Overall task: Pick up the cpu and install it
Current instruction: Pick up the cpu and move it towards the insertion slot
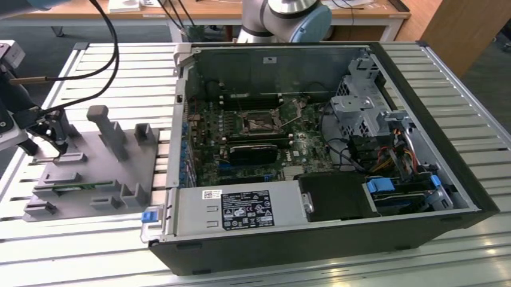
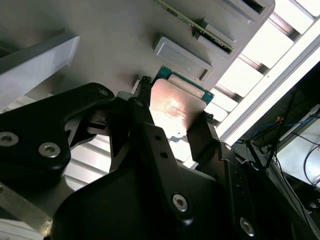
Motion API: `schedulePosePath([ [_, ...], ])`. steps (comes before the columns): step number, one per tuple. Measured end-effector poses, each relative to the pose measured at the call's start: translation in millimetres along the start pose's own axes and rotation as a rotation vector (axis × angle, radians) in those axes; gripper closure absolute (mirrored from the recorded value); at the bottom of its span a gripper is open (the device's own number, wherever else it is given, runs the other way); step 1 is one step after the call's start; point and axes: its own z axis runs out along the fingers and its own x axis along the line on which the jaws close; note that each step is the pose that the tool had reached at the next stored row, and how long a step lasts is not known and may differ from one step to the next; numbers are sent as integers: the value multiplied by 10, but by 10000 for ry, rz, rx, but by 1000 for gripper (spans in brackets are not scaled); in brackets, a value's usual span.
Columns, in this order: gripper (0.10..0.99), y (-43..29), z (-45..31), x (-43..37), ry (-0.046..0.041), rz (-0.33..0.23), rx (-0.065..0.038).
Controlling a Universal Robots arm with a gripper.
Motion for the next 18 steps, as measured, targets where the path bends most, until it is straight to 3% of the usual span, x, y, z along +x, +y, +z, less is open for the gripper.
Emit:
schedulePosePath([
  [18,545,2,-43,0,1,0,0],
])
